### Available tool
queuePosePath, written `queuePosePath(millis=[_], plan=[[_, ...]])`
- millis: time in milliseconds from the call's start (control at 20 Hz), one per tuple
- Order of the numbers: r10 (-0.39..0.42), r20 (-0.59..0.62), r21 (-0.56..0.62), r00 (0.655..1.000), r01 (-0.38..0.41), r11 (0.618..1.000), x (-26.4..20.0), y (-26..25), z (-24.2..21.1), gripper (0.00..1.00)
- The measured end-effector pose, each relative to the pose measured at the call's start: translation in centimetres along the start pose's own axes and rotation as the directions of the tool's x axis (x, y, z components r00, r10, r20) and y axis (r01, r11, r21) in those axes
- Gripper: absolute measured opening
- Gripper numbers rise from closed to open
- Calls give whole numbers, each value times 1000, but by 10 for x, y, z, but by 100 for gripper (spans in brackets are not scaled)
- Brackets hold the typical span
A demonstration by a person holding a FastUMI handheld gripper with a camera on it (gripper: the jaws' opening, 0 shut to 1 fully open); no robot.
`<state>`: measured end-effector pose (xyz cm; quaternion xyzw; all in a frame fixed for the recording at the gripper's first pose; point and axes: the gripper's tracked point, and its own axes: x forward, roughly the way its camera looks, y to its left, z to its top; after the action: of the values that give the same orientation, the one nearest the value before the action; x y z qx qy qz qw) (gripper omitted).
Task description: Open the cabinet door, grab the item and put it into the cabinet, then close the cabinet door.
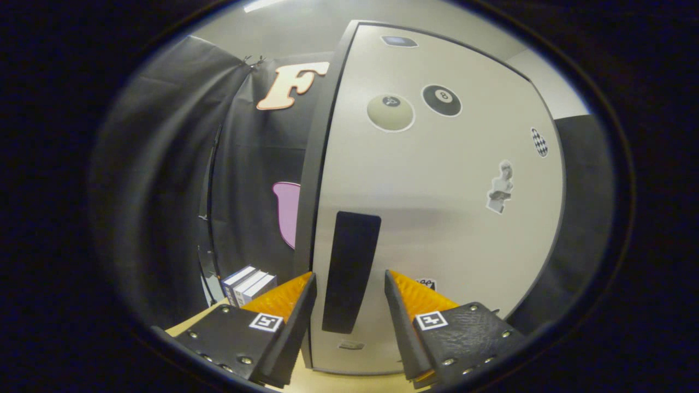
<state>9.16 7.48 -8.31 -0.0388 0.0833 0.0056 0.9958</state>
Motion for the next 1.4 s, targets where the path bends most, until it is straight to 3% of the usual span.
queuePosePath(millis=[100,200,250,300,400,500,600,650,950,1400], plan=[[-31,15,-9,999,32,999,1,-4,2,74],[-54,24,-39,998,55,998,3,-2,1,60],[-58,29,-49,998,59,997,3,-2,3,60],[-60,30,-55,998,62,997,4,0,1,54],[-30,26,-51,999,31,998,0,2,1,53],[-25,15,-17,1000,26,1000,3,4,1,31],[-19,9,6,1000,19,1000,0,4,-1,31],[-17,0,10,1000,17,1000,3,5,-2,21],[26,-5,4,1000,-26,1000,-8,6,-3,22],[90,-34,41,995,-89,995,-59,-6,-9,22]])
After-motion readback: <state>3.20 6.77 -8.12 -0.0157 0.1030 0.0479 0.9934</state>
